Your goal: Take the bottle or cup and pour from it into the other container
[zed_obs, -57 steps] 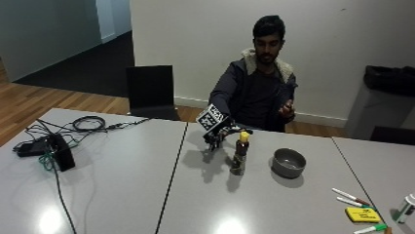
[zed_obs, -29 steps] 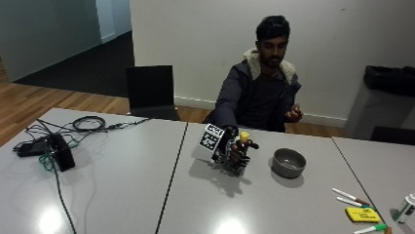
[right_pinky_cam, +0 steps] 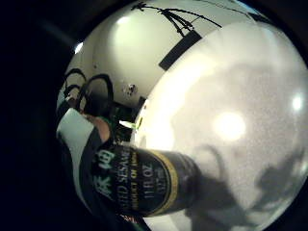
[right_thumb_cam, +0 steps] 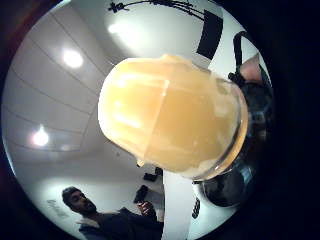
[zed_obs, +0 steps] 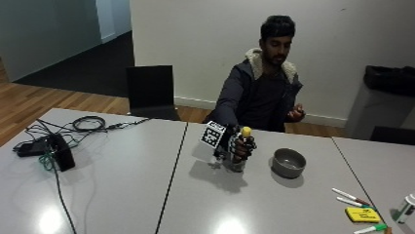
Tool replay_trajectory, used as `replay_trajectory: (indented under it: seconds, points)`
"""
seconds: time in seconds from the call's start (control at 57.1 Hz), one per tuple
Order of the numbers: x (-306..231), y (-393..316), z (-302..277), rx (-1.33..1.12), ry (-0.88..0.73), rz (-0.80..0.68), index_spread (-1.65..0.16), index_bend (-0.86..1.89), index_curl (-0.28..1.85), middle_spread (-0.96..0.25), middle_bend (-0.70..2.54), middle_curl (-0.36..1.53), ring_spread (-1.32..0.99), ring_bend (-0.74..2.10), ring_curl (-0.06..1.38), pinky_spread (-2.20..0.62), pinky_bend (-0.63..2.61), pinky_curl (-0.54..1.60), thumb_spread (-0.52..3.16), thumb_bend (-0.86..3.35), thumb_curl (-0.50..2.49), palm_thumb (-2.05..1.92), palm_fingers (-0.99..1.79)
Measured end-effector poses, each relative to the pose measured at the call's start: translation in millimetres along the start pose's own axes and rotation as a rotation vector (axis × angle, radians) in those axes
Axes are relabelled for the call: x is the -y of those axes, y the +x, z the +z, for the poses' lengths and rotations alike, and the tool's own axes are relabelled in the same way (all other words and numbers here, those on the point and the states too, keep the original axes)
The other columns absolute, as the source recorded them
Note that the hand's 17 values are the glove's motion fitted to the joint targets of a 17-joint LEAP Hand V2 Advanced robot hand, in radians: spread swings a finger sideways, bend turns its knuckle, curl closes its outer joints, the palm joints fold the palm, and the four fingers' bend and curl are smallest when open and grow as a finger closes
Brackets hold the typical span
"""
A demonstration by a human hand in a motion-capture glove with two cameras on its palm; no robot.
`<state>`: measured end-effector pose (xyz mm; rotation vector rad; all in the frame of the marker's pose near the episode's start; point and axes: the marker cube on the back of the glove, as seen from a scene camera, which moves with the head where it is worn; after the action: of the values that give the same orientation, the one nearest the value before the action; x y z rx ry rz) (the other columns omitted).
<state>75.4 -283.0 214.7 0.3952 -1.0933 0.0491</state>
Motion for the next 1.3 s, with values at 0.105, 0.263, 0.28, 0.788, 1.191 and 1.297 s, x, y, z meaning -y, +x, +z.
replay_trajectory:
  seconds: [0.105, 0.263, 0.28, 0.788, 1.191, 1.297]
  points:
    - [7, -36, -6, -0.045, -0.05, -0.094, -0.29, 0.16, 0.35, -0.25, 0.54, 0.47, -0.22, 0.69, 0.42, -0.18, 0.52, 0.33, 0.28, -0.04, 0.61, 1.04, 1.3]
    - [20, -114, -3, -0.281, -0.098, 0.078, -0.29, 0.16, 0.37, -0.24, 0.55, 0.49, -0.21, 0.69, 0.43, -0.19, 0.53, 0.34, 0.25, -0.04, 0.64, 1.04, 1.29]
    - [23, -120, -1, -0.325, -0.079, 0.08, -0.29, 0.16, 0.37, -0.24, 0.55, 0.49, -0.21, 0.69, 0.43, -0.19, 0.52, 0.34, 0.25, -0.04, 0.64, 1.04, 1.29]
    - [23, -189, 86, -1.19, -0.43, -0.336, -0.29, 0.15, 0.4, -0.25, 0.53, 0.49, -0.23, 0.64, 0.43, -0.18, 0.49, 0.35, 0.37, -0.04, 0.66, 1.05, 1.27]
    - [-1, -184, 144, -1.781, -0.561, -0.57, -0.29, 0.16, 0.4, -0.25, 0.53, 0.49, -0.23, 0.62, 0.43, -0.17, 0.48, 0.35, 0.39, -0.04, 0.66, 1.05, 1.27]
    - [-5, -178, 154, -1.897, -0.606, -0.615, -0.3, 0.15, 0.4, -0.25, 0.53, 0.49, -0.23, 0.62, 0.43, -0.17, 0.48, 0.35, 0.39, -0.04, 0.66, 1.05, 1.27]
